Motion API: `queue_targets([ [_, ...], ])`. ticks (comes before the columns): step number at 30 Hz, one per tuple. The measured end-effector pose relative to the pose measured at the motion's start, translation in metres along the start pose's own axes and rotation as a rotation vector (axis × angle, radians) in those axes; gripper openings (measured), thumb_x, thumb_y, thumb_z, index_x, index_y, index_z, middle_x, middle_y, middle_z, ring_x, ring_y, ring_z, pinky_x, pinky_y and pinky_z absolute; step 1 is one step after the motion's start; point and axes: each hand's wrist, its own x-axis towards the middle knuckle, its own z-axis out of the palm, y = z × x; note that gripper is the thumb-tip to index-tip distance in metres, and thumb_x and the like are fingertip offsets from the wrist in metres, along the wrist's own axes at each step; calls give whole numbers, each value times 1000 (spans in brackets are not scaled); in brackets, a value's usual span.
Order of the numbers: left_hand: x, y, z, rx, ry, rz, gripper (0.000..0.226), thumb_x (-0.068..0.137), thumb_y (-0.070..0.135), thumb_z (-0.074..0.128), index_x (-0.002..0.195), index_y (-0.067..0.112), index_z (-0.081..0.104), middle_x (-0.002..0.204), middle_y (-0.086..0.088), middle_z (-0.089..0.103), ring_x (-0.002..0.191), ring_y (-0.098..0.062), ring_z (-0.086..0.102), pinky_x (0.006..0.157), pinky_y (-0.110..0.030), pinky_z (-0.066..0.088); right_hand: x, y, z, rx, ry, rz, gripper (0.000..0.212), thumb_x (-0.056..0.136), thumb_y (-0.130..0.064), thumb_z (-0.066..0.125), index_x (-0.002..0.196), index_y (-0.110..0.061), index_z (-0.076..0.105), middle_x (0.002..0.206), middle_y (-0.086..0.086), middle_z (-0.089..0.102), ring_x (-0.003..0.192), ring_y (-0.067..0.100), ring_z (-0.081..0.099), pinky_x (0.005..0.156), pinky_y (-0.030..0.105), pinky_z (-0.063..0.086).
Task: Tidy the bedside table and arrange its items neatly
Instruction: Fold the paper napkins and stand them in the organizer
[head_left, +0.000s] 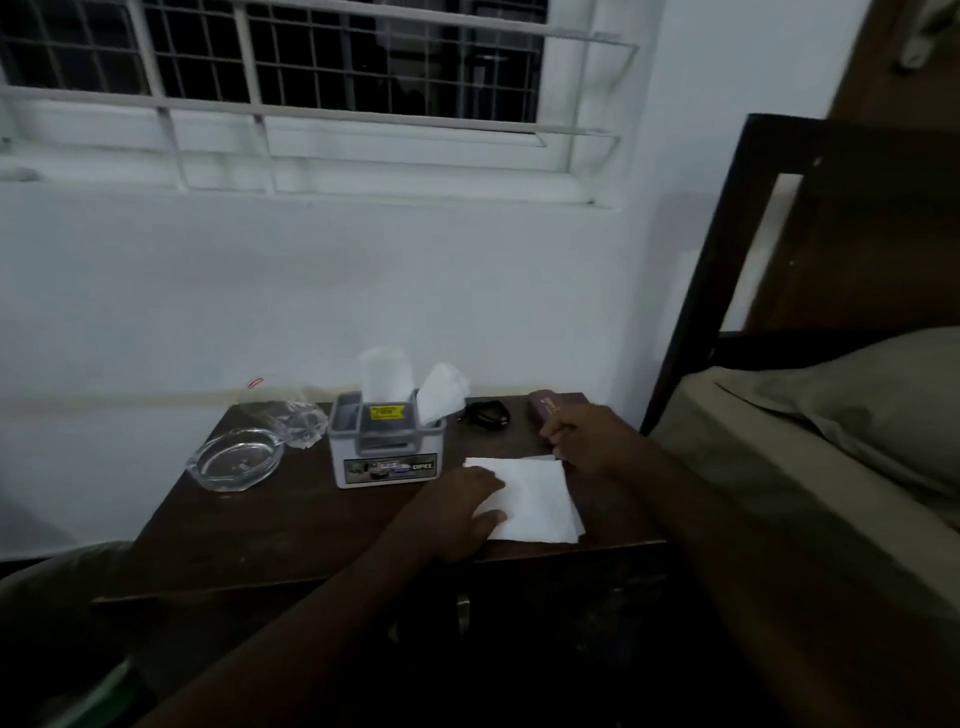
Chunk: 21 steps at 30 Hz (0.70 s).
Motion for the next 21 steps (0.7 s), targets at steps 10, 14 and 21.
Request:
queue_targets([
  [10, -10, -2, 10, 44, -28, -186, 94, 76, 84, 6, 141, 28, 45, 151, 5, 40, 142, -12, 30, 116, -33, 20, 14, 1, 47, -200, -97, 72, 44, 97, -19, 50, 141, -15, 46, 147, 6, 45, 135, 21, 42, 109, 26, 31],
  [14, -10, 4, 5, 67, -16, -162, 79, 80, 69, 13, 142, 29, 41, 154, 7, 33, 143, -8, 24, 112, -27, 15, 17, 10, 53, -209, -147, 97, 44, 99, -22, 47, 143, -13, 44, 147, 7, 45, 132, 20, 46, 105, 24, 36],
  [21, -11, -4, 13, 101, -22, -163, 72, 85, 62, 10, 146, 32, 35, 156, 12, 28, 144, -3, 18, 111, -27, 9, 19, 16, 47, -186, -116, -3, 46, 91, -28, 61, 135, -16, 53, 133, 4, 58, 119, 18, 55, 95, 25, 43],
])
